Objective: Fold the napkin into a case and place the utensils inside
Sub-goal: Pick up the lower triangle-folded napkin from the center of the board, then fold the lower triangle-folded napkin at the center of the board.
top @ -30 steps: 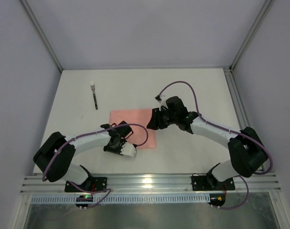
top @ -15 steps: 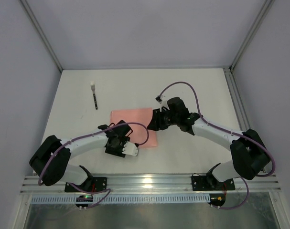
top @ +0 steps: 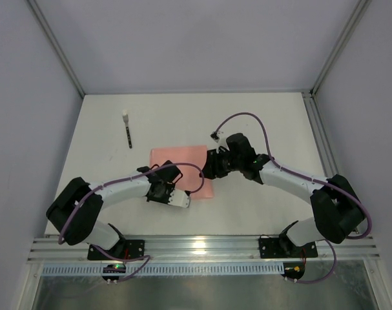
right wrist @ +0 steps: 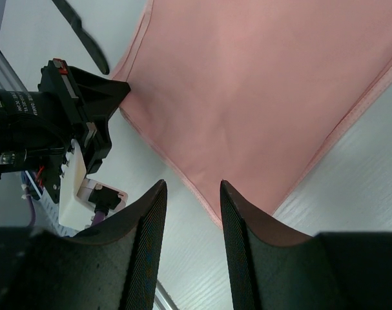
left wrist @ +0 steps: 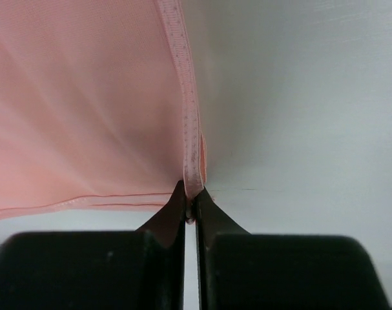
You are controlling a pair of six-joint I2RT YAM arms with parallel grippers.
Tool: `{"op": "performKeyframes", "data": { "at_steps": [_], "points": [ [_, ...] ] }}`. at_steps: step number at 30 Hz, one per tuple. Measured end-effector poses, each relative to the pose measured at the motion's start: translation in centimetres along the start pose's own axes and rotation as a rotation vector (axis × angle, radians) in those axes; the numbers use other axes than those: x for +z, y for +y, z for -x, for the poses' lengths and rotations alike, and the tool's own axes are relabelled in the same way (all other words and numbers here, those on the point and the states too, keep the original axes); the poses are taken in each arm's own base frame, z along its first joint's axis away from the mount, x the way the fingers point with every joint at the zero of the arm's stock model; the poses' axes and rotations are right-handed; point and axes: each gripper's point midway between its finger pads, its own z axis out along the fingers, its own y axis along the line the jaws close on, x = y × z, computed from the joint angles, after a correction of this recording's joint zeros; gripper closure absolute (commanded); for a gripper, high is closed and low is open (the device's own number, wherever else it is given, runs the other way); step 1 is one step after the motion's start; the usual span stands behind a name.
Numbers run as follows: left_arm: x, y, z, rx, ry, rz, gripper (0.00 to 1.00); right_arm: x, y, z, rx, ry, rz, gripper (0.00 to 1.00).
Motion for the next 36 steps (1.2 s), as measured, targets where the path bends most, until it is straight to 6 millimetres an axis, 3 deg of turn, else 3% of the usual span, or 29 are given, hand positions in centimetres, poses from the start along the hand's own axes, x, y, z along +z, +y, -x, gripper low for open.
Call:
{"op": "performKeyframes", "data": {
  "at_steps": [5, 15, 21, 25, 28, 32, 36],
  "points": [
    [-0.1, 0.5, 0.8, -0.046, -0.046, 0.031, 1.0, 0.6, 0.3, 0.0, 0.03, -0.007, 0.028, 0.62],
    [-1.6, 0.9, 2.2, -0.124, -0.153, 0.066, 1.0, 5.7, -0.1, -1.3, 0.146, 0.06, 0.076, 0.67],
    [-2.4, 1.5, 2.6, -0.143, -0.174, 0.09, 1.0, 8.4, 1.9, -0.3, 0.157, 0.062, 0.145, 0.69],
    [-2.7, 1.9, 2.8, -0.164, -0.184, 0.101, 1.0, 9.7, 3.8, -1.0, 0.152, 0.083, 0.206, 0.7],
    [-3.0, 2.3, 2.9, -0.19, -0.204, 0.102, 1.0, 9.6, 4.2, -2.6, 0.153, 0.095, 0.237, 0.68],
    [-3.1, 2.6, 2.6, -0.224, -0.224, 0.094, 1.0, 7.8, 2.6, -3.9, 0.164, 0.083, 0.207, 0.59],
    [-3.1, 2.5, 2.4, -0.254, -0.24, 0.075, 1.0, 4.6, 1.3, -1.6, 0.121, -0.027, 0.182, 0.52]
  ]
}}
